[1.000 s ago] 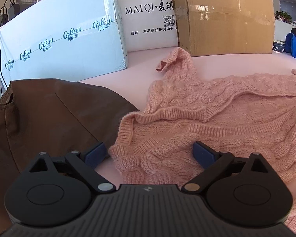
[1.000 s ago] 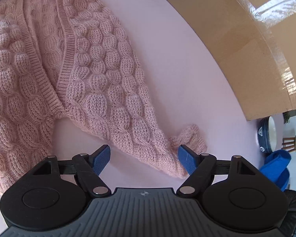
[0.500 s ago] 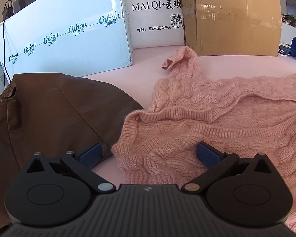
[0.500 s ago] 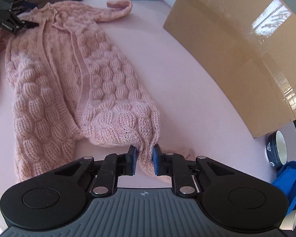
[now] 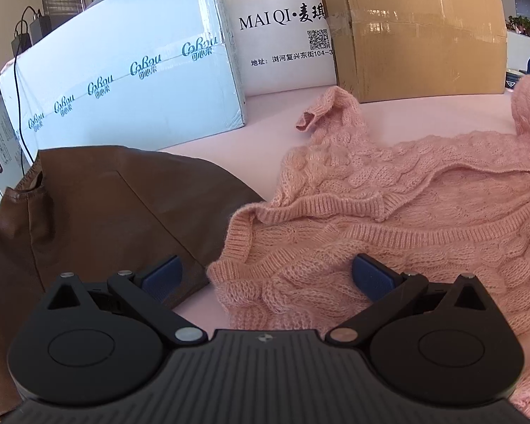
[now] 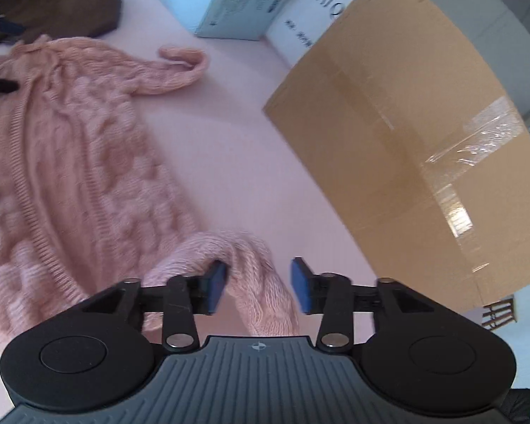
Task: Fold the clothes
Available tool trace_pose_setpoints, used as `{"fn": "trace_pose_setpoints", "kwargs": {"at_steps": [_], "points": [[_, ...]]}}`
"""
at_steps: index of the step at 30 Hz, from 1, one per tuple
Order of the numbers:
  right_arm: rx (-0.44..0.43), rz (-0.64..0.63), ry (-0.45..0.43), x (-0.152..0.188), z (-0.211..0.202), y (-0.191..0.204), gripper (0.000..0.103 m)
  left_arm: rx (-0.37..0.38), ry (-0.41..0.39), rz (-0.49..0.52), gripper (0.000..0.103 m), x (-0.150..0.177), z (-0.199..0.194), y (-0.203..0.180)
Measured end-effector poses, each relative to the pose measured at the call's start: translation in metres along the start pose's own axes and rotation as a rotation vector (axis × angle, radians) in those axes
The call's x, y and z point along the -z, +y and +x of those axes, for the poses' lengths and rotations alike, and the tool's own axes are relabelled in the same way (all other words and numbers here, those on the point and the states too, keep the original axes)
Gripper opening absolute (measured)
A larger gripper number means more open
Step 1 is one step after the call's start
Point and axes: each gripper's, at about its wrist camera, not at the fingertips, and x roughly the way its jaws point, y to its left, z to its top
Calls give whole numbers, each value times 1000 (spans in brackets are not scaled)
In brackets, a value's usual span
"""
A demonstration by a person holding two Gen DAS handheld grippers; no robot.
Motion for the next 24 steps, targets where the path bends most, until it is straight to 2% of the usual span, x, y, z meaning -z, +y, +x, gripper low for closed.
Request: {"fn": "trace_pose_setpoints", "kwargs": {"at_steps": [3,5,8,10,11,13,15,17,18,19,20,22,23,24], "points": [[149,-1,20,1,26,13,98,-39,-8,17,103,0,-2,-2],[213,-12,45,6,36,16,98,-61,-4,9,103,0,-1,-1],[265,116,7,17,34,2,98,-70,11,-20,103,0,0,5],[250,303,-69,35,21,-18,99,-76,18,-36,103,0,1,8],[263,394,-78,44,19,-27,102,-81,20,-39,103,0,1,8],[262,676,-14,62,22,-49,103,-85,23,-43,103,0,1,9],[130,997,37,84,29,-67,103,-86,24,-43,103,0,2,8],[39,1170,7,96,33,-72,103,-90,23,-38,103,0,1,8],[-4,1241,-6,99,38,-72,103,-92,22,-37,103,0,1,7],[-9,1275,-5,99,43,-71,103,-93,22,-38,103,0,1,7],[27,1272,13,97,47,-70,103,-95,22,-38,103,0,0,7],[212,1233,114,89,61,-63,103,-95,24,-45,103,1,1,8],[235,1235,142,88,66,-59,99,-95,26,-50,103,1,1,8],[208,1259,154,91,72,-56,98,-93,27,-53,103,1,1,8]]}}
